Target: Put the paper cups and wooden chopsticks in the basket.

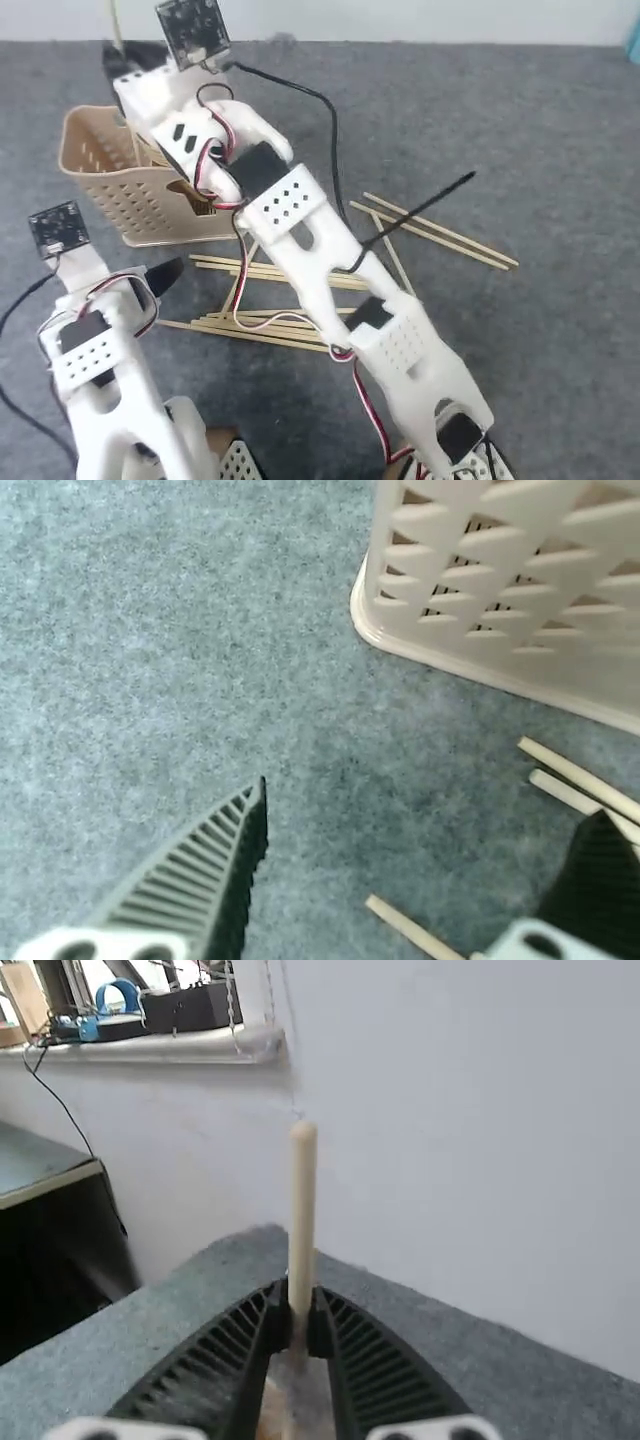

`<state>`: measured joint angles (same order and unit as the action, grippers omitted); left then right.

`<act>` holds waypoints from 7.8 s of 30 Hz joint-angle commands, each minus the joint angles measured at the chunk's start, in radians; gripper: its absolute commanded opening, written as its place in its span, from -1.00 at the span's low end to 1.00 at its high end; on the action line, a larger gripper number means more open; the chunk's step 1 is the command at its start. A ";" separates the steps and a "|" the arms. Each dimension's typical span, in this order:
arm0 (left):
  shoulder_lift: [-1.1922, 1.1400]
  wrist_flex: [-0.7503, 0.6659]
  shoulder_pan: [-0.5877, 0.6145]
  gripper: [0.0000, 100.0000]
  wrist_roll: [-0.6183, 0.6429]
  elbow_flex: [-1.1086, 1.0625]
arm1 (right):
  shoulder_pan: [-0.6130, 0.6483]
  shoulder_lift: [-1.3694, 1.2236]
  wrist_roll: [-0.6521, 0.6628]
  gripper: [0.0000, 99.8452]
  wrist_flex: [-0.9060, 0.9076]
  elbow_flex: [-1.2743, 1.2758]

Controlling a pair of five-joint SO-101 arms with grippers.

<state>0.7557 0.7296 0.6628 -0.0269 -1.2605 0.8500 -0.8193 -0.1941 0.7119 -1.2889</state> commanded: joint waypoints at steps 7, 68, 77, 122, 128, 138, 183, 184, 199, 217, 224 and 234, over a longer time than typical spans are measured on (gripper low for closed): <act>0.020 -0.020 -0.008 -0.13 -0.012 0.004 | 0.024 0.033 0.087 -0.61 0.390 -0.342; 0.021 -0.037 -0.006 -0.13 -0.012 -0.005 | -0.536 0.479 0.229 -0.61 0.090 1.531; 0.021 -0.038 -0.006 -0.13 -0.012 -0.005 | -0.552 0.466 0.078 -0.94 0.202 1.428; 0.021 -0.035 -0.006 -0.13 -0.038 -0.007 | -0.081 1.055 -0.054 -0.98 -0.661 1.053; 0.021 -0.035 -0.006 -0.13 -0.038 -0.007 | -0.038 0.690 -0.054 -0.98 -0.484 0.574; 0.021 -0.038 -0.006 -0.13 -0.038 -0.007 | 0.008 0.094 -0.054 -0.98 -0.213 -0.117; 0.021 -0.040 -0.006 -0.13 -0.041 -0.015 | -0.472 0.851 0.227 -0.62 0.984 0.914; 0.021 -0.040 -0.006 -0.13 -0.041 -0.015 | -0.481 0.849 0.241 -0.62 0.952 0.968; 0.021 -0.040 -0.006 -0.13 -0.041 -0.015 | -0.572 0.499 0.328 -0.62 0.366 1.241; 0.021 -0.041 -0.008 -0.13 -0.041 -0.012 | -0.565 0.223 0.324 -0.93 0.519 0.980; 0.021 -0.041 -0.008 -0.13 -0.041 -0.012 | -0.561 0.461 0.322 -0.98 0.740 0.982; 0.021 -0.041 -0.008 -0.13 -0.041 -0.015 | -0.475 0.840 0.321 -0.98 0.958 0.982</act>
<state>0.7557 0.7066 0.6628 -0.0621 -1.2789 0.3314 -0.1442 0.1266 1.6203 -0.2900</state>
